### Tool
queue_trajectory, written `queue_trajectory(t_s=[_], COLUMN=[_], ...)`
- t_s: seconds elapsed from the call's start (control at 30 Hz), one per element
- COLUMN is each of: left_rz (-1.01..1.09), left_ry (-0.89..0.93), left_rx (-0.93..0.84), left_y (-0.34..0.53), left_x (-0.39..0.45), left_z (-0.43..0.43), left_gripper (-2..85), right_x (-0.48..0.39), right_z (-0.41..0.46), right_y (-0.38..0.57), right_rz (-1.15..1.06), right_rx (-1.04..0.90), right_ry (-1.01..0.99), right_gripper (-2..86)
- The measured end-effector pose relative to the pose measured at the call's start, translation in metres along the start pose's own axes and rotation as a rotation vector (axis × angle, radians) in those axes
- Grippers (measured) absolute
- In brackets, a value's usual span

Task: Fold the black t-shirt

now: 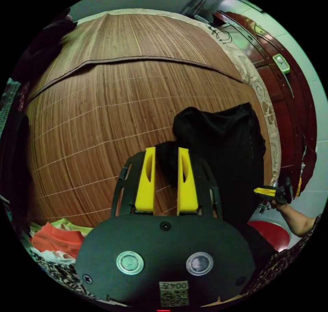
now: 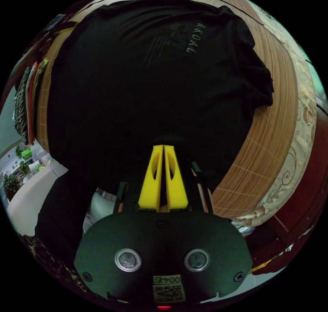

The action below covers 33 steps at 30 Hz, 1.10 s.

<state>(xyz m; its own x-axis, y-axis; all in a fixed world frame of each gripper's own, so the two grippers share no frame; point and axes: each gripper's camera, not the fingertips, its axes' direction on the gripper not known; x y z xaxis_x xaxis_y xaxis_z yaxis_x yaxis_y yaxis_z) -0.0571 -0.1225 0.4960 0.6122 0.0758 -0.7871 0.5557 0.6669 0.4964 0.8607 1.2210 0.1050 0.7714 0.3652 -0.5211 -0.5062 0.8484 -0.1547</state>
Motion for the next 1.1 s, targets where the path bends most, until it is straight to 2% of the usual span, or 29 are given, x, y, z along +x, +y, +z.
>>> queue_trajectory(t_s=[0.13,0.27,0.37,0.53,0.63,0.83,0.93,1.1], left_rz=[-0.018,-0.030,-0.012,0.082,0.052,-0.126,-0.244,-0.350], left_ry=[-0.001,-0.074,-0.178,-0.388,-0.460,-0.386,-0.272,-0.300], left_rx=[-0.040,0.013,0.024,-0.057,-0.109,-0.123,-0.087,-0.044], left_y=[-0.016,-0.027,-0.036,-0.052,-0.055,-0.048,-0.043,-0.033], left_x=[0.002,0.017,0.038,0.069,0.061,0.017,-0.012,-0.026], left_z=[0.006,-0.012,-0.036,-0.062,-0.059,-0.029,-0.010,-0.016], left_gripper=[3.3,1.9,1.4,1.3,1.4,2.4,4.2,5.8], right_x=[-0.013,-0.024,-0.029,-0.036,-0.039,-0.047,-0.053,-0.063], right_z=[-0.007,-0.013,-0.017,-0.025,-0.029,-0.039,-0.044,-0.051], right_y=[-0.018,-0.034,-0.043,-0.057,-0.066,-0.079,-0.085,-0.090], right_rz=[-0.006,-0.003,-0.003,-0.008,-0.004,-0.001,-0.001,0.019], right_rx=[-0.003,-0.008,-0.005,-0.004,-0.006,0.001,0.009,0.036], right_ry=[0.048,0.077,0.079,0.068,0.055,0.040,0.039,0.040], right_gripper=[-0.7,-0.7,-0.7,-0.6,-0.6,-0.6,-0.6,-0.5])
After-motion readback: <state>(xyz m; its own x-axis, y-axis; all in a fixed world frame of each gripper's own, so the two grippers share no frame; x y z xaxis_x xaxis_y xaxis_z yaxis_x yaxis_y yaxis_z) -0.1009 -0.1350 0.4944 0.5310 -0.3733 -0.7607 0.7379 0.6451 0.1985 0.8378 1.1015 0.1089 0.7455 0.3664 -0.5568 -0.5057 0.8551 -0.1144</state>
